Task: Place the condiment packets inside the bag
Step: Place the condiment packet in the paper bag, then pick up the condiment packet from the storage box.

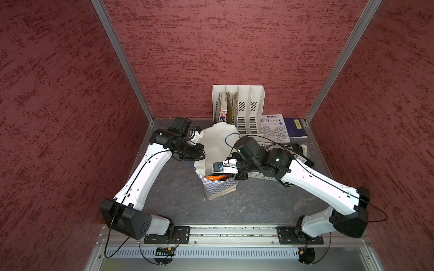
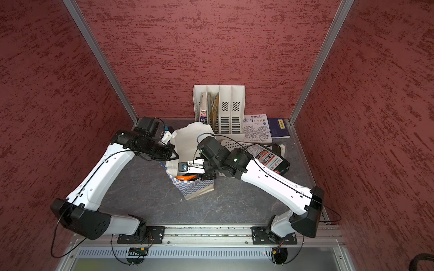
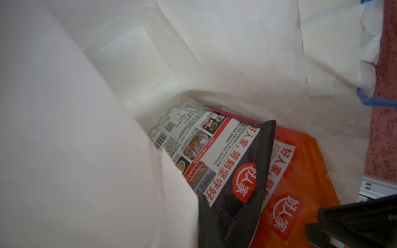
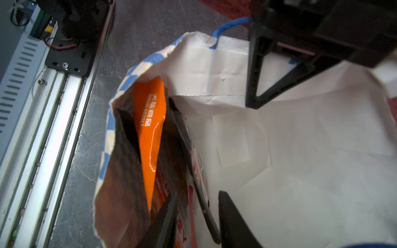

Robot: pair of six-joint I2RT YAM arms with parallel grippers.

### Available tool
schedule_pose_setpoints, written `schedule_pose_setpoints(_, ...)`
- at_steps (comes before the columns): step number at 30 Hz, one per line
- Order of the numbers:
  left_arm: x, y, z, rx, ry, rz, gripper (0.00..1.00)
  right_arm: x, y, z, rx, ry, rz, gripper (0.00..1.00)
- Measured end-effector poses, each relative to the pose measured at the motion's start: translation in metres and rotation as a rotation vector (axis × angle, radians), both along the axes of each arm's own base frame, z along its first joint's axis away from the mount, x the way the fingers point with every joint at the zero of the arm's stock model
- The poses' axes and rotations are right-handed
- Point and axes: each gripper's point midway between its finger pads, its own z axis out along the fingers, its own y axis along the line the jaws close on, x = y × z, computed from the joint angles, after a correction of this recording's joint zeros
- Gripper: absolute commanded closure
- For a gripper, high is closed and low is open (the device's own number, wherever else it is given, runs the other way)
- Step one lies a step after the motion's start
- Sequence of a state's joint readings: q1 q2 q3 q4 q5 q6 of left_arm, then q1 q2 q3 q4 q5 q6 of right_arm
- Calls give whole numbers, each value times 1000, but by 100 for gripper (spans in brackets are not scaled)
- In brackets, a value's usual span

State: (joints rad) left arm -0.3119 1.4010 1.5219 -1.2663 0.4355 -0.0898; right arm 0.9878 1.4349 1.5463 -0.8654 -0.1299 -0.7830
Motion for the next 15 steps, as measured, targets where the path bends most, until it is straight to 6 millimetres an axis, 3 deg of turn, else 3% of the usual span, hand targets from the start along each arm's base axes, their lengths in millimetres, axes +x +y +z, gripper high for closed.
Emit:
schedule_pose_setpoints(3,0,0,0,0,0,0,100,2,-15,38,140,-15,-124,38)
schedule_pose_setpoints(6,0,0,0,0,0,0,100,10,-49,83,327,4,-322,26)
schedule_pose_setpoints(9,0,0,0,0,0,0,100,51,-124,114,538,89,-714,22)
schedule_pose_setpoints(11,0,0,0,0,1,0,100,82,-192,108,657,146,-1040,19)
schedule_pose_setpoints(12,0,0,0,0,0,0,100,90,-226,94,700,182,-1199,16)
schedule_pose_setpoints(15,0,0,0,0,0,0,100,86,-299,30,766,326,-1564,16)
